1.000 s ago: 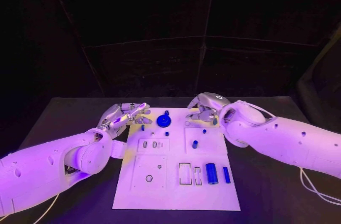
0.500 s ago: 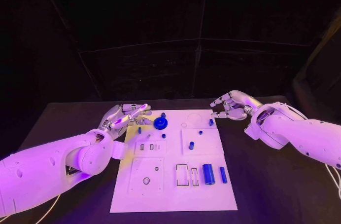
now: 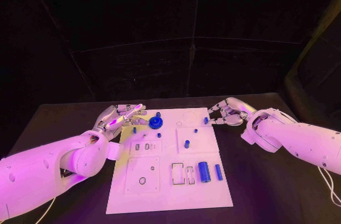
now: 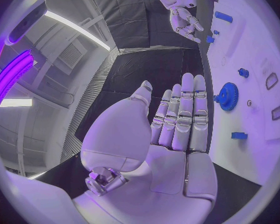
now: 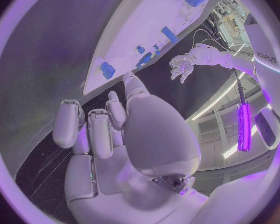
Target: Assemble the parts on the task board
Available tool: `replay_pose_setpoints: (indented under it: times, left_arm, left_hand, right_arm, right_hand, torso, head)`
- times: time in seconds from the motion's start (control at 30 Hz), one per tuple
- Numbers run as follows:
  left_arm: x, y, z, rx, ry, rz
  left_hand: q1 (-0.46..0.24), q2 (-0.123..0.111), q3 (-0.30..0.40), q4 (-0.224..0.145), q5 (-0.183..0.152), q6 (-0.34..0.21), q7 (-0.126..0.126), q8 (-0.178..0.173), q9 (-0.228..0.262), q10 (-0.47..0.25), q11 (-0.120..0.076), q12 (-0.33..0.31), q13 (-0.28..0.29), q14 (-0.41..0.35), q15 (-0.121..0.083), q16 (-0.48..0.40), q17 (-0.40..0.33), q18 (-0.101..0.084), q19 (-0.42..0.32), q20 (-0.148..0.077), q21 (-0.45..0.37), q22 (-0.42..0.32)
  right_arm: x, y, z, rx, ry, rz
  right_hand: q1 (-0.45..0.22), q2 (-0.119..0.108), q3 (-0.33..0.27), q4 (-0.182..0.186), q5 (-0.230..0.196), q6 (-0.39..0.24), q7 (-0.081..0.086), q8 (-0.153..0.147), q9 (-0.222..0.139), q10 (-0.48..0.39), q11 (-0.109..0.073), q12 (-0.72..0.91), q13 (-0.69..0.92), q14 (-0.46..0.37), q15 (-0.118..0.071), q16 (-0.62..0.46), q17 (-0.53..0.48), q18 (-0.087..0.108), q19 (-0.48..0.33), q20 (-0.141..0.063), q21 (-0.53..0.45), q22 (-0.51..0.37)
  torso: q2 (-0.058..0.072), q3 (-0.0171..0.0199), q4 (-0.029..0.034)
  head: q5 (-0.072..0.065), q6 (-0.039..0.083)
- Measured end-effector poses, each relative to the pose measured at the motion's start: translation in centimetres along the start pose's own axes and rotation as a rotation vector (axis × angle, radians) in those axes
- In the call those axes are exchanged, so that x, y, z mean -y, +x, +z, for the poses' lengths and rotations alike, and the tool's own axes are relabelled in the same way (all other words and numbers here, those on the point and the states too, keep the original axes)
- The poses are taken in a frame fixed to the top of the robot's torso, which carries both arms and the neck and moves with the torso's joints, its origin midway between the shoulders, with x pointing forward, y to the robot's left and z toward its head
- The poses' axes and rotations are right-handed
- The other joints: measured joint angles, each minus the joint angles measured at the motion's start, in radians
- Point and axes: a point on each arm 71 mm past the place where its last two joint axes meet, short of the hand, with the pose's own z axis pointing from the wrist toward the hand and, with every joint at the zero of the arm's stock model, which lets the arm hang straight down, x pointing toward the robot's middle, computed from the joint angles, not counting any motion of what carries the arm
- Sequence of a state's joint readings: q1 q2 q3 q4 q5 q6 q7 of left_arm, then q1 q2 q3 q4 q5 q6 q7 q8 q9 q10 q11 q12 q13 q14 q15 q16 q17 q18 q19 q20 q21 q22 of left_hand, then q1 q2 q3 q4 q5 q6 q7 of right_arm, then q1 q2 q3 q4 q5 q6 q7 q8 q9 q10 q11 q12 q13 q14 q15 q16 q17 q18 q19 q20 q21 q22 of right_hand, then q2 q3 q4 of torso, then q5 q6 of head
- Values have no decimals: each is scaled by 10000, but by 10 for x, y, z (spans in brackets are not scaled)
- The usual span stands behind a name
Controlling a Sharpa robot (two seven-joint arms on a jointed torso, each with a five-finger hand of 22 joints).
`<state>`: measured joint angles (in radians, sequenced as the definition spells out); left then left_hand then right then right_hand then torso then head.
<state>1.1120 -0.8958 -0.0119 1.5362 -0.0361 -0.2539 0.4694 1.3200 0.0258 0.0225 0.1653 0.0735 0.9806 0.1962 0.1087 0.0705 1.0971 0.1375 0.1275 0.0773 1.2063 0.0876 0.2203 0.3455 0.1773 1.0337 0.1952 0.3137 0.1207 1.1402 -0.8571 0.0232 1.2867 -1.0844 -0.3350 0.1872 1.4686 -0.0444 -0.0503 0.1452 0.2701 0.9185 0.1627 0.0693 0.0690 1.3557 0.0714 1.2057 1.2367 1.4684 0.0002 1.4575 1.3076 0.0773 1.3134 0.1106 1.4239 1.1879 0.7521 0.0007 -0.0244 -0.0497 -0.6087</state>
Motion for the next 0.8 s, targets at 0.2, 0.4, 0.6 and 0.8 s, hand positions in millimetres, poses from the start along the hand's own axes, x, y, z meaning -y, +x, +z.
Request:
replay_pose_setpoints:
  times: [0.2,0.4,0.6,0.8]
  left_arm:
    - [-1,0,0,-6,-12,-8]
    - [-1,0,0,-13,-14,-11]
    - [-1,0,1,-39,-17,-26]
    - [-2,0,1,-57,-18,-34]
  left_hand:
    - [0,0,0,0,0,0,0,0,0,0,0,0,0,0,0,0,0,0,0,0,0,1]
    - [0,0,0,0,0,0,0,0,0,0,0,0,0,0,0,0,-1,0,0,0,0,1]
    - [0,0,0,0,0,0,0,0,0,0,0,0,0,0,0,0,-2,0,0,0,0,1]
    - [0,0,27,-28,0,0,0,0,0,0,0,0,0,0,0,-46,8,0,0,0,-37,2]
  right_arm:
    - [5,8,1,-119,111,-70]
    - [6,11,5,-147,158,-149]
    - [5,16,11,-226,204,-184]
    - [3,22,16,-397,207,-214]
  right_hand:
    - [0,0,-40,-40,-52,-108,3,-37,-10,-36,36,-67,-38,0,0,0,0,0,0,0,-44,-30]
    - [55,55,-53,-53,-90,-136,7,-37,-10,-36,36,-67,-34,0,0,0,0,0,0,0,-45,-39]
    - [161,161,-68,-67,-131,-136,7,-37,1,-36,37,-29,43,0,0,0,-1,1,0,0,-45,-39]
    - [198,305,-17,-140,-227,74,-1,44,42,-33,34,77,108,0,0,0,-1,1,0,0,-45,7]
  torso:
    - [7,-14,22]
    - [13,-26,22]
    - [19,-33,30]
    - [20,-37,50]
  head:
    - [2,-31]
    - [-12,-43]
    - [-59,-57]
    - [-78,-49]
